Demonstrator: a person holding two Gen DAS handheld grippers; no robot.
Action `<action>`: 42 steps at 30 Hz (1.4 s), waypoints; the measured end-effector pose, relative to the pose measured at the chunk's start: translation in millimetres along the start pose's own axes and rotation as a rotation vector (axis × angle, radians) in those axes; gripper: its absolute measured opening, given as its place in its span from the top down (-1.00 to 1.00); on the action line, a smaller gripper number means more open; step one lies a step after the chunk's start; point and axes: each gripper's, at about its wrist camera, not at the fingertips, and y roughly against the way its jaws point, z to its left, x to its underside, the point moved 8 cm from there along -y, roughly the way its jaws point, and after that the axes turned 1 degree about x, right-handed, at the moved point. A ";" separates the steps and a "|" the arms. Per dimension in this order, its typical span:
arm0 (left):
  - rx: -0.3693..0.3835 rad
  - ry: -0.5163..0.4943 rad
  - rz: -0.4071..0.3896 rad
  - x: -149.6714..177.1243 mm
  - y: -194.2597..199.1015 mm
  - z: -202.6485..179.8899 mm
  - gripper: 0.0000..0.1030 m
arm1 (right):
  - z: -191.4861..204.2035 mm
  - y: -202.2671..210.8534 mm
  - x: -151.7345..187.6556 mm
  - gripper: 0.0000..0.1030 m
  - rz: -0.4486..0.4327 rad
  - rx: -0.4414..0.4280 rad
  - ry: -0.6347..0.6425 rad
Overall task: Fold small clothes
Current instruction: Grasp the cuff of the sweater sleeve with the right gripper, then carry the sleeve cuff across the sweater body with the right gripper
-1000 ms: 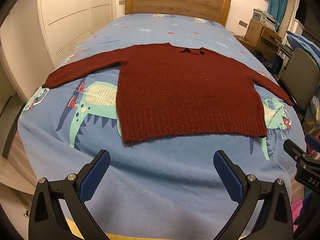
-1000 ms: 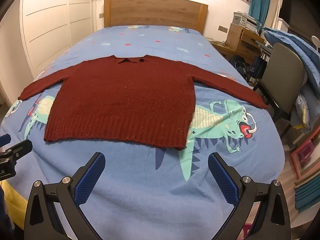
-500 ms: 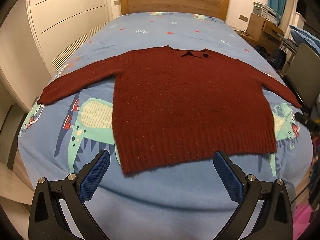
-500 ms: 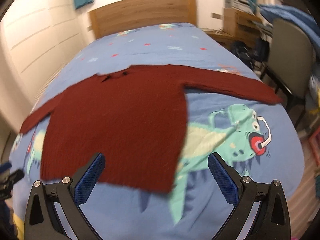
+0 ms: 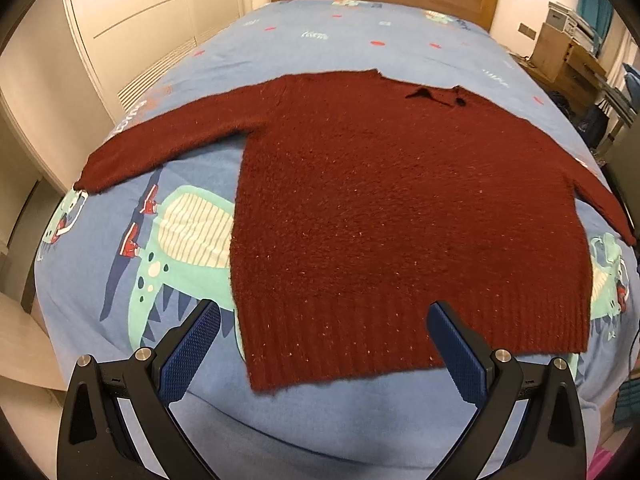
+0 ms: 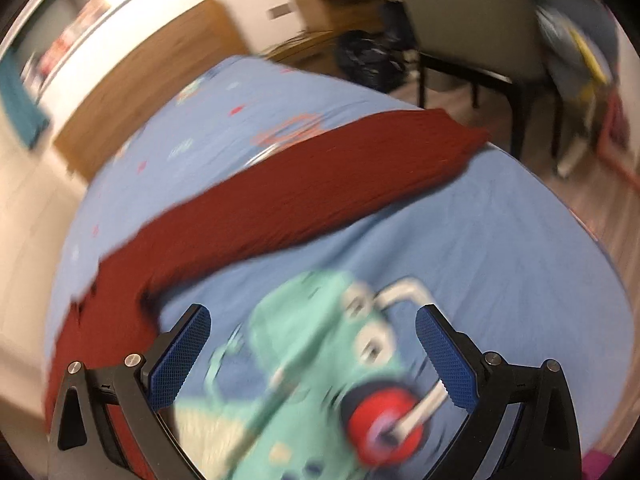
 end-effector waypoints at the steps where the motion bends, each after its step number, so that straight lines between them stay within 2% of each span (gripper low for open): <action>1: -0.004 0.007 0.010 -0.8 -3.6 1.5 -0.98 | -11.6 -5.4 -7.7 -0.97 -0.003 0.004 -0.037; 3: -0.014 0.020 0.021 -2.9 -7.8 3.4 -0.98 | -30.3 -15.9 -21.0 -0.95 -0.011 -0.018 -0.118; 6: -0.042 0.039 0.027 -8.3 -11.6 9.8 -0.98 | -58.6 -32.5 -39.0 -0.79 -0.024 -0.065 -0.267; 7: -0.051 0.045 0.027 -10.2 -12.3 11.8 -0.98 | -65.5 -38.1 -43.2 -0.63 -0.030 -0.087 -0.314; 8: -0.058 0.051 0.026 -12.0 -13.2 13.8 -0.98 | -72.4 -43.9 -47.6 -0.56 -0.035 -0.103 -0.359; 11: -0.097 0.062 0.015 -17.1 -16.0 21.8 -0.98 | -82.1 -53.7 -61.8 -0.50 -0.069 -0.156 -0.442; 17: -0.111 0.106 0.015 -20.8 -23.3 31.3 -0.98 | -97.1 -67.1 -95.8 -0.31 -0.132 -0.208 -0.540; 20: -0.100 0.151 0.011 -24.2 -25.3 37.3 -0.98 | -104.4 -75.5 -103.7 -0.07 -0.148 -0.216 -0.581; 22: -0.092 0.178 0.006 -27.0 -25.3 41.6 -0.98 | -109.2 -80.2 -107.8 0.26 -0.147 -0.212 -0.602; 23: -0.092 0.180 0.004 -28.3 -25.0 43.4 -0.98 | -110.9 -82.8 -110.0 0.37 -0.140 -0.205 -0.608; 25: -0.096 0.177 0.001 -30.0 -24.7 45.0 -0.98 | -116.2 -88.1 -115.2 0.76 -0.124 -0.191 -0.610; 27: -0.084 0.181 0.007 -30.2 -25.0 46.0 -0.98 | -115.5 -88.0 -121.1 0.79 -0.118 -0.185 -0.594; 33: -0.045 0.199 0.046 -28.8 -28.1 51.5 -0.98 | -78.1 -72.5 -149.5 0.82 -0.138 -0.250 -0.490; 36: -0.034 0.205 0.063 -25.2 -29.0 55.8 -0.98 | -45.7 -64.2 -158.3 0.82 -0.132 -0.307 -0.452; 42: -0.020 0.242 0.047 -22.0 -22.0 78.4 -0.98 | 38.2 -52.6 -159.5 0.82 -0.098 -0.439 -0.405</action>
